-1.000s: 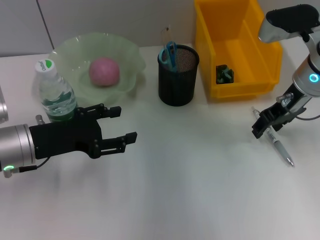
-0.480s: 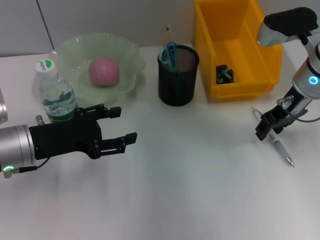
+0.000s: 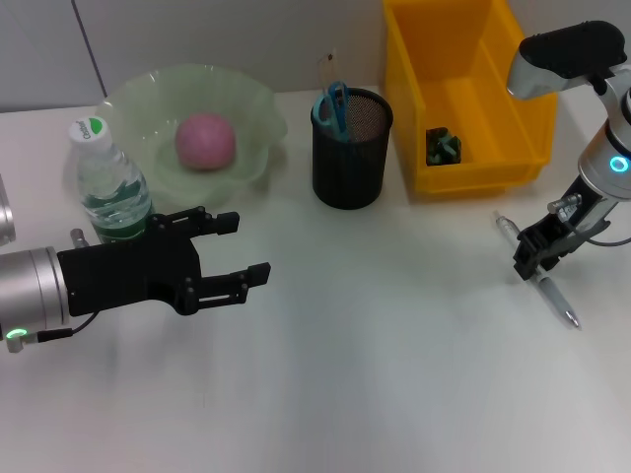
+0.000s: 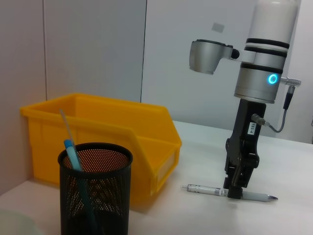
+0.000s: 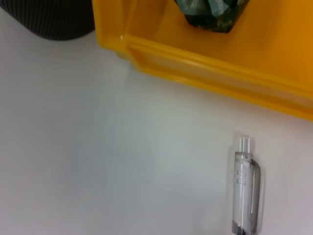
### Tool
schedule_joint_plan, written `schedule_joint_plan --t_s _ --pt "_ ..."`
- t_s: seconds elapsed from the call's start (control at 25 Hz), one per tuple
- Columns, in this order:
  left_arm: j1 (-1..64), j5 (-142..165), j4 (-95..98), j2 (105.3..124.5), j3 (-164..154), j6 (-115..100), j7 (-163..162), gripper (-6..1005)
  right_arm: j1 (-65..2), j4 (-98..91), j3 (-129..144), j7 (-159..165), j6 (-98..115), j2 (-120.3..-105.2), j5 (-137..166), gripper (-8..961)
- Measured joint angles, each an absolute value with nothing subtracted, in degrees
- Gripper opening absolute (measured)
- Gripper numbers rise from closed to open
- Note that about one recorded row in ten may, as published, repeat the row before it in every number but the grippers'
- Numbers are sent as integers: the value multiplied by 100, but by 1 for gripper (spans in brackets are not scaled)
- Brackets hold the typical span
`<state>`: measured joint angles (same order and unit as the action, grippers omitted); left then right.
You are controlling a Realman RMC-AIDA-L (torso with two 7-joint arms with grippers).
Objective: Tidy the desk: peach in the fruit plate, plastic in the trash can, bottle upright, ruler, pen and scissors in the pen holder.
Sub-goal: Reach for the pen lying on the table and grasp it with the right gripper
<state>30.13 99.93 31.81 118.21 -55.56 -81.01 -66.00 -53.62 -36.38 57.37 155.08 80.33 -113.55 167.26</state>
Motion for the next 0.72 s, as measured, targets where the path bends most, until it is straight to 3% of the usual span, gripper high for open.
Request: schedule_joint_plan --t_s 0.24,0.72 --pt "3014 9993 3182 11821 -5554 -8104 -6600 714 -5352 -3638 5739 15511 8033 -11355 16726 300" --pt "3020 9993 3181 11821 -5555 -8104 -6600 710 -5349 -3631 5810 15513 7997 -11363 16726 300"
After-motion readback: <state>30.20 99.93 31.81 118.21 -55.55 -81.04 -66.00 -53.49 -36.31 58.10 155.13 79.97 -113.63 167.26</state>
